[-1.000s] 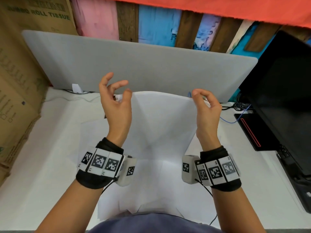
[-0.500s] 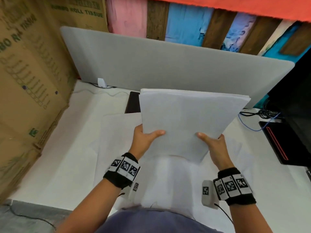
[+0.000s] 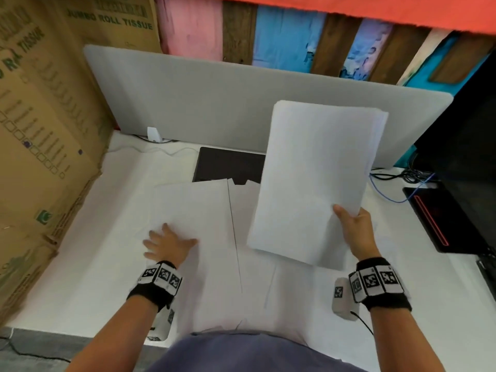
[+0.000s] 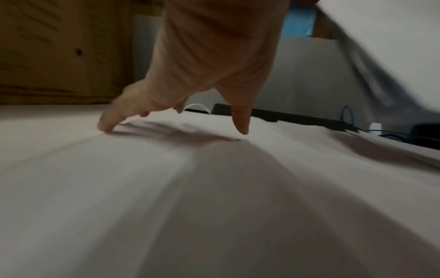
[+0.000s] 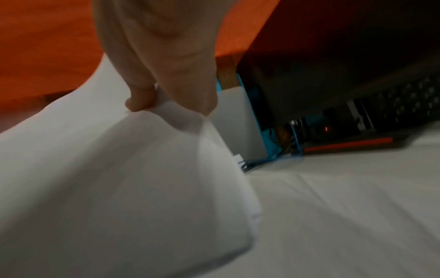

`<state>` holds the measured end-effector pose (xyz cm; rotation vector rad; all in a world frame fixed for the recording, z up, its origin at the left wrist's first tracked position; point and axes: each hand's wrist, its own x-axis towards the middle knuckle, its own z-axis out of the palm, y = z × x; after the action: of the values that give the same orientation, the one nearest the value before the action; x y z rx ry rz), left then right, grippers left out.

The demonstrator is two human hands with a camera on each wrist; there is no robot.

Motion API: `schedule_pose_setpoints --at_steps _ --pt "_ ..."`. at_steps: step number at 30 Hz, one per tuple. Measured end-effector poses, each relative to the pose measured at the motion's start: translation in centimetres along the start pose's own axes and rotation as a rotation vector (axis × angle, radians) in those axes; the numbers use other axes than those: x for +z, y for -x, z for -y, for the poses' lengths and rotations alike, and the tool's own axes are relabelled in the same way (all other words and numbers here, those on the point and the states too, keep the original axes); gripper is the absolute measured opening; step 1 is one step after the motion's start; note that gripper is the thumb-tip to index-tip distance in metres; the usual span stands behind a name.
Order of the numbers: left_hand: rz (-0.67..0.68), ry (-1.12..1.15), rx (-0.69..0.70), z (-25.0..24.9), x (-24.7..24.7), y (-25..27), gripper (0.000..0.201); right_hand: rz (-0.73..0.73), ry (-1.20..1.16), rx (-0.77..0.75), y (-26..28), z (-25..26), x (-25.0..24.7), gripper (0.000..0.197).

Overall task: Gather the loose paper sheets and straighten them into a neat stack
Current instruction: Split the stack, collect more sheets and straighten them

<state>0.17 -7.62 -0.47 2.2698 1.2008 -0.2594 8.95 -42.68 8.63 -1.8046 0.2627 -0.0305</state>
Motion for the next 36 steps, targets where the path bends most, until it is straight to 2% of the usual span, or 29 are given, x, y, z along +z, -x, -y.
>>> schedule_pose_setpoints --at_steps 3,7,9,11,12,14,16,18,20,22,24,26,28,31,32,34,36 --pt "-0.018 0.048 -0.074 1.1 -0.2 -0.2 0.096 -0.033 0.012 0.011 -0.6 0.2 -0.6 0.033" --pt "-0.004 0.351 0.03 0.9 0.2 -0.9 0.095 -0.039 -0.002 0.044 -0.4 0.3 -0.1 0.032" --pt "0.019 0.398 0.108 0.6 0.1 -0.9 0.081 -0.038 0.001 0.05 -0.2 0.1 0.0 0.032" --pt "0.042 0.251 0.142 0.0 0.1 -0.3 0.062 -0.047 0.004 0.051 0.0 0.0 -0.1 0.033" --pt "0.052 0.163 0.126 -0.3 0.3 0.2 0.063 -0.051 0.003 0.056 0.1 -0.2 -0.2 0.034" --pt "0.065 0.085 0.047 -1.0 0.8 1.3 0.084 -0.054 -0.011 0.067 0.3 -0.3 -0.3 0.035" --pt "0.049 0.124 -0.056 -1.5 1.5 1.9 0.106 -0.056 -0.016 0.067 0.6 -0.3 -0.4 0.035" --pt "0.022 0.177 -0.142 -1.8 1.9 1.9 0.114 -0.061 -0.019 0.068 0.8 -0.3 -0.7 0.035" --pt "0.032 0.279 -0.169 -2.2 2.0 1.6 0.116 -0.067 -0.021 0.073 0.9 -0.2 -1.0 0.033" --pt "0.072 0.403 -0.133 -2.8 2.1 1.0 0.113 -0.069 -0.023 0.072 1.0 -0.2 -1.2 0.033" --pt "0.072 0.382 -0.133 -3.2 2.2 0.9 0.106 -0.071 -0.026 0.068 1.0 -0.2 -1.3 0.033" --pt "-0.004 0.359 -0.243 -3.2 2.1 1.1 0.109 -0.075 -0.033 0.068 1.0 -0.3 -1.4 0.034" --pt "-0.069 0.48 -0.372 -2.9 1.9 1.4 0.115 -0.08 -0.039 0.067 0.9 -0.3 -1.5 0.035" --pt "-0.161 0.644 -0.454 -2.5 1.8 1.1 0.114 -0.083 -0.045 0.068 0.7 -0.2 -1.6 0.035" --pt "-0.146 0.684 -0.423 -2.4 2.0 1.0 0.113 -0.083 -0.043 0.069 0.7 -0.2 -1.6 0.035" --pt "-0.086 0.696 -0.246 -2.3 2.6 0.9 0.101 -0.078 -0.037 0.076 0.7 -0.3 -1.4 0.035" --pt "-0.11 0.579 -0.066 -1.9 2.6 1.2 0.074 -0.069 -0.026 0.082 0.6 -0.3 -1.1 0.036"
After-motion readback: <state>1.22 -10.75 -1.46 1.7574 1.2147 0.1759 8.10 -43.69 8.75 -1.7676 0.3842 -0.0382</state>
